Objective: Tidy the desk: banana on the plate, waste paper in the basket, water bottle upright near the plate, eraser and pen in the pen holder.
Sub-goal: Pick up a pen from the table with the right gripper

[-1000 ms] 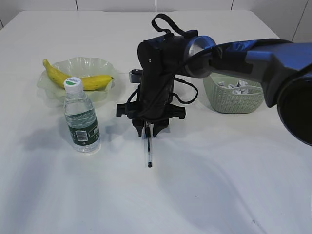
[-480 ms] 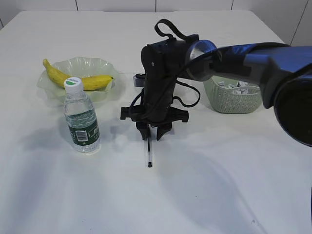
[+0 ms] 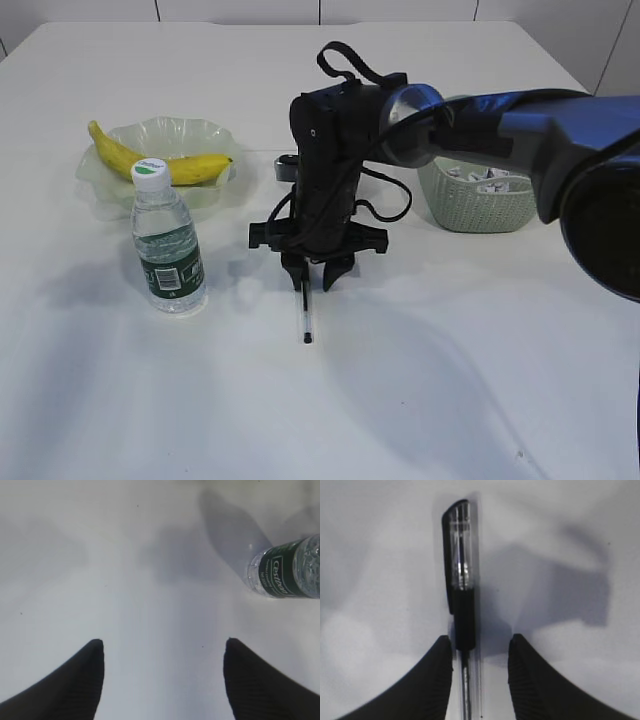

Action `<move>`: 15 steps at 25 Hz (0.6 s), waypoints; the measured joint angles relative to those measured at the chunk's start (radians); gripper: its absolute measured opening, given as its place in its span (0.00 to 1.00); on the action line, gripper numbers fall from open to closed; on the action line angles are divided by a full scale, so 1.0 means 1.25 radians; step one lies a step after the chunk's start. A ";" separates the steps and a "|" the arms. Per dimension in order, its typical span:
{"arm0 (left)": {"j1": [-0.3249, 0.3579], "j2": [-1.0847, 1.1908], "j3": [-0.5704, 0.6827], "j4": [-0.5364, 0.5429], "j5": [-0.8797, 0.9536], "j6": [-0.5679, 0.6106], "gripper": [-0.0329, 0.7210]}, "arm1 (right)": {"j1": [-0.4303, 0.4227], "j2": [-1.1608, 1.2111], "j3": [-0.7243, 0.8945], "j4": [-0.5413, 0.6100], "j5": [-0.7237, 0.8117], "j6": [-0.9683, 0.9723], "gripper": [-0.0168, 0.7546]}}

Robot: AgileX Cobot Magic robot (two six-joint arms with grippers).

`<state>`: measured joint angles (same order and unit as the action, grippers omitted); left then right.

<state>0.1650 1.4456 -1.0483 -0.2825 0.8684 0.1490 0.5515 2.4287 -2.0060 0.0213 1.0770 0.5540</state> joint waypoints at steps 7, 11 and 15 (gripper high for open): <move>0.000 0.000 0.000 0.000 -0.010 0.000 0.74 | 0.000 0.007 -0.003 0.000 0.025 -0.009 0.39; 0.000 0.000 0.000 0.000 -0.010 0.000 0.74 | 0.000 0.007 -0.004 0.000 0.027 -0.011 0.39; 0.000 0.000 0.000 0.000 -0.010 0.000 0.74 | 0.000 0.008 -0.006 0.002 0.029 -0.012 0.34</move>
<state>0.1650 1.4456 -1.0483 -0.2825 0.8558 0.1490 0.5515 2.4390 -2.0133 0.0234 1.1134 0.5387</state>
